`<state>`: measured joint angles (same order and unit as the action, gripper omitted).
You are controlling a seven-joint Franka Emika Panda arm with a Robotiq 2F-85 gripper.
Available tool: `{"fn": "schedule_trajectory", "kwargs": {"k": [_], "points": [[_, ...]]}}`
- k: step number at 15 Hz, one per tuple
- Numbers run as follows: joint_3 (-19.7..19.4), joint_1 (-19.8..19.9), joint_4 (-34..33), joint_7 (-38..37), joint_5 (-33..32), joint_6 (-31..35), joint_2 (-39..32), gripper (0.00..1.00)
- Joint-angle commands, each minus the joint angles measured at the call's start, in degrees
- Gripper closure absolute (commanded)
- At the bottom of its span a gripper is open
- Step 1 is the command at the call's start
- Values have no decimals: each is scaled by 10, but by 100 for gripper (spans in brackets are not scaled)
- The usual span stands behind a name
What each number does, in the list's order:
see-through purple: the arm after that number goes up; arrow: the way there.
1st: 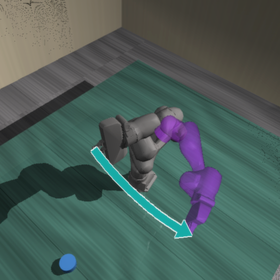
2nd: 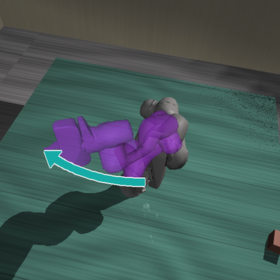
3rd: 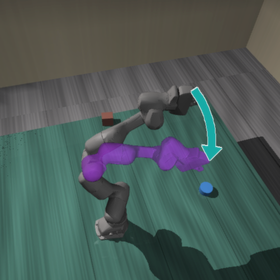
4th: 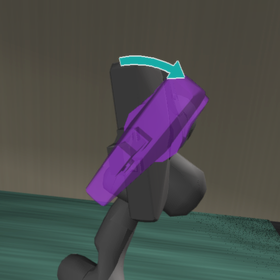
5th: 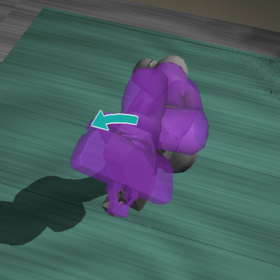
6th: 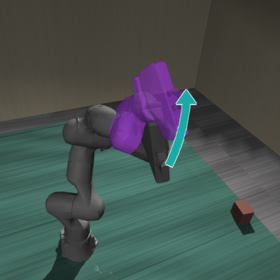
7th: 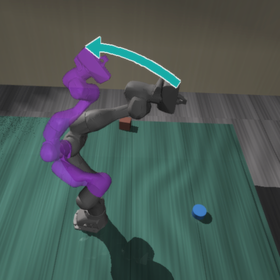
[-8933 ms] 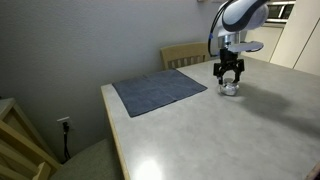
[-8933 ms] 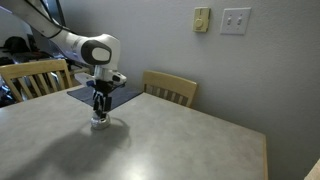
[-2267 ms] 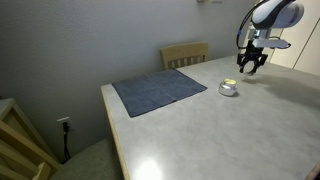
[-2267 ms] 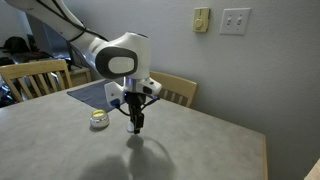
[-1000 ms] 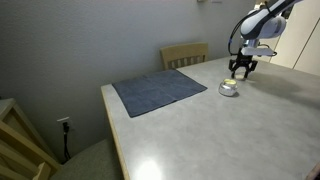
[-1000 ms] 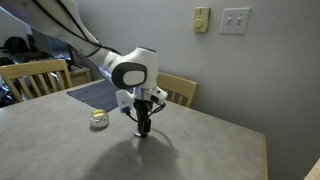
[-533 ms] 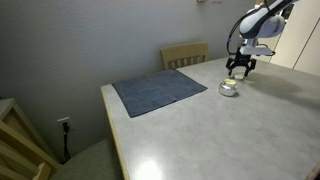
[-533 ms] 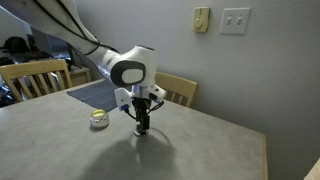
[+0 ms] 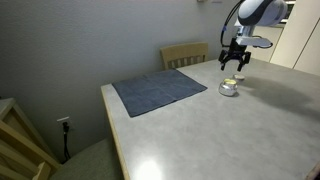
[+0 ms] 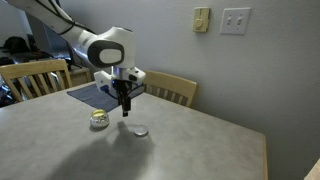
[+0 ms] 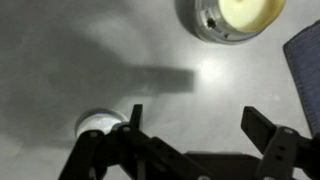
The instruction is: Take the lid off the container and put it on the table
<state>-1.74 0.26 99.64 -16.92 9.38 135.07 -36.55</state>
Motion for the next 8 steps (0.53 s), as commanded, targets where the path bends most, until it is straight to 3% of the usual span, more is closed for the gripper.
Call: {"fn": "schedule_trajectory", "kwargs": {"k": [1,3,4,8], "points": [[6,-20,82,-7,8,25,70,0],[11,-28,101,-11,10,19,90,0],[6,-26,52,-8,1,0,54,0],[6,-29,56,-8,0,-1,59,0]]}}
